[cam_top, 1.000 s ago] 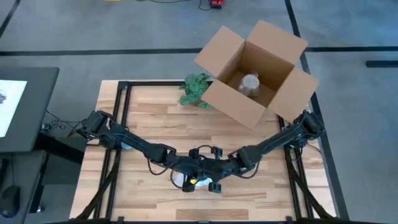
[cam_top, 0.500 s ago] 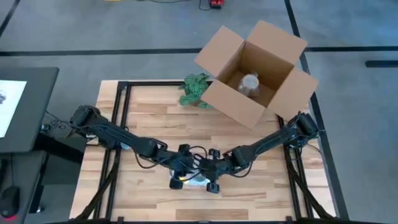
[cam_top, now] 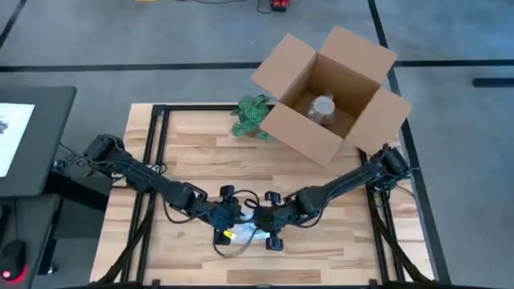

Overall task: Wrap mug
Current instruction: Wrap the blue mug

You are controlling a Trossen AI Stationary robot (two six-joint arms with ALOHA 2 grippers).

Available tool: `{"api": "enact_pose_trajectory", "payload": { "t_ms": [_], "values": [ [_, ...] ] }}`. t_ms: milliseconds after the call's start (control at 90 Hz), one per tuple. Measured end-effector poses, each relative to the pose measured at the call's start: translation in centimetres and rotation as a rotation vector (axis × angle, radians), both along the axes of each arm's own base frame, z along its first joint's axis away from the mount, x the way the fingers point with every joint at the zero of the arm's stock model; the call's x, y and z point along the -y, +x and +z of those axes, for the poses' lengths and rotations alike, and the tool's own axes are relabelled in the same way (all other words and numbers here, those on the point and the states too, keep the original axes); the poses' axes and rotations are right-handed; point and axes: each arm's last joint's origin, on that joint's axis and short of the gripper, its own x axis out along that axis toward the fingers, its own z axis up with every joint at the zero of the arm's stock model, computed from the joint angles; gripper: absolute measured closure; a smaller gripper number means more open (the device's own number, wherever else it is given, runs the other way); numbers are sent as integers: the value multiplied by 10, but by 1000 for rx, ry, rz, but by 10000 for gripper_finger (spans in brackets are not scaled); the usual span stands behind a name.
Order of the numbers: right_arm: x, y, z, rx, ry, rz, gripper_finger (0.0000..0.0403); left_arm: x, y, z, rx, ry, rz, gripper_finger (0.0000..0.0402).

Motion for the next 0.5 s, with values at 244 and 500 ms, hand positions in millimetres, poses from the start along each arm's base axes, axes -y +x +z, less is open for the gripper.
{"api": "enact_pose_trajectory", "payload": {
  "t_ms": [244,500],
  "values": [
    [12,12,-2,9,31,-34,403,0,-1,-1,-5,3,0,343],
    [32,32,-46,-127,79,-43,403,-3,-5,-1,-32,7,18,344]
  ]
}}
